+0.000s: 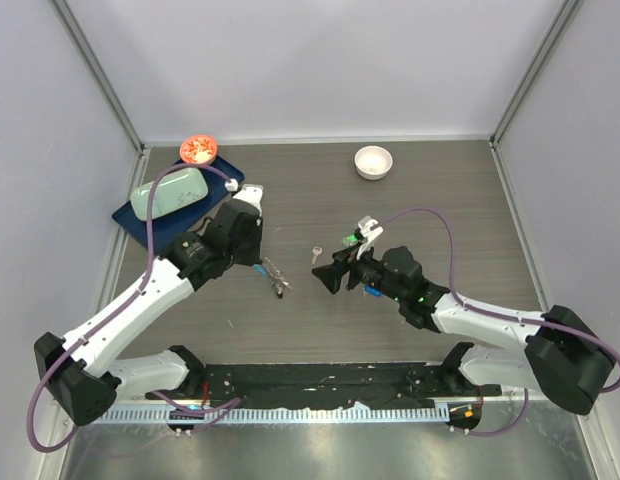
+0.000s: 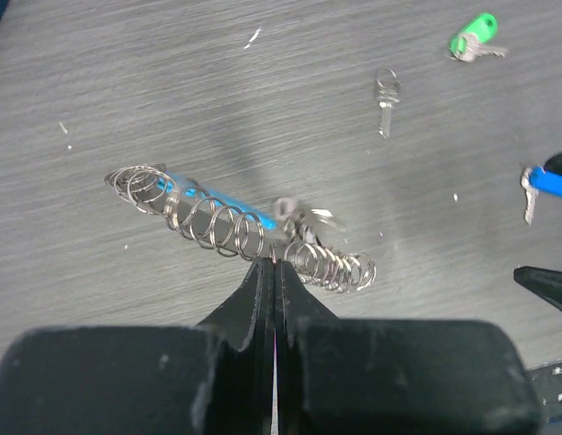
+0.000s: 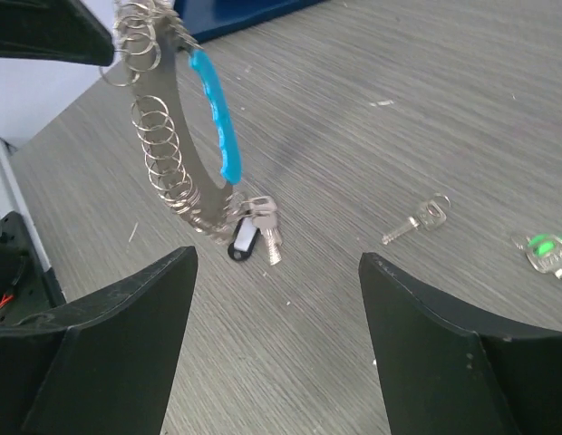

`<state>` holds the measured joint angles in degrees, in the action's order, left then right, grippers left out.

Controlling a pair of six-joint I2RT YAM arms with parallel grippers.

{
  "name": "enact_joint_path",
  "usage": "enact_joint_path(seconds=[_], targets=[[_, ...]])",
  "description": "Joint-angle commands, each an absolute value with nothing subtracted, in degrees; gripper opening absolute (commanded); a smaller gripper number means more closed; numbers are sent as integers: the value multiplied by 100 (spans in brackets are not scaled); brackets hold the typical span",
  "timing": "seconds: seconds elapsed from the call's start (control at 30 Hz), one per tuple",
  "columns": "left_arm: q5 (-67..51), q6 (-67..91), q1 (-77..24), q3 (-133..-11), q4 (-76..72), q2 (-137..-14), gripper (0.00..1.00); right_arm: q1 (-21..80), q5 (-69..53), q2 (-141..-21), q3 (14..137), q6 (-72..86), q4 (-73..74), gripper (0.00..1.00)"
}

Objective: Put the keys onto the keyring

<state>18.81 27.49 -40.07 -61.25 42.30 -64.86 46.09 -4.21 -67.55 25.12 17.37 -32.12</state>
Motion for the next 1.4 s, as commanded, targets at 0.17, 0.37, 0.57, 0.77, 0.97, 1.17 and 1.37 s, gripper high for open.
enact_joint_path(seconds=[0.17,0.37,0.57,0.77,0.97,1.17,1.37], targets=[[721,564,-3981,-6899,4527,-6662,0,4632,-1555,-6459,2962,985,-3629,77],[28,-252,-3981,-6549,4228,-6434,0,4623,-2460,-7039,3138,853,-4446,70],[-633,-466,-3982,-5705,3490,-5889,0,4632,-3347,-7908,3392,826,-5308,62],[-914,-483,-3982,-5362,3147,-5853,0,4623,-3822,-8437,3700,791,-5695,58],[-984,-483,-3981,-5239,2998,-5792,0,4623,-4315,-8912,3972,730,-5722,54],[-1037,-475,-3981,-5186,2953,-5739,0,4579,-4421,-9333,3964,852,-6099,54],[-1081,-466,-3981,-5177,2944,-5713,0,4562,-4509,-9624,3981,905,-6345,54]])
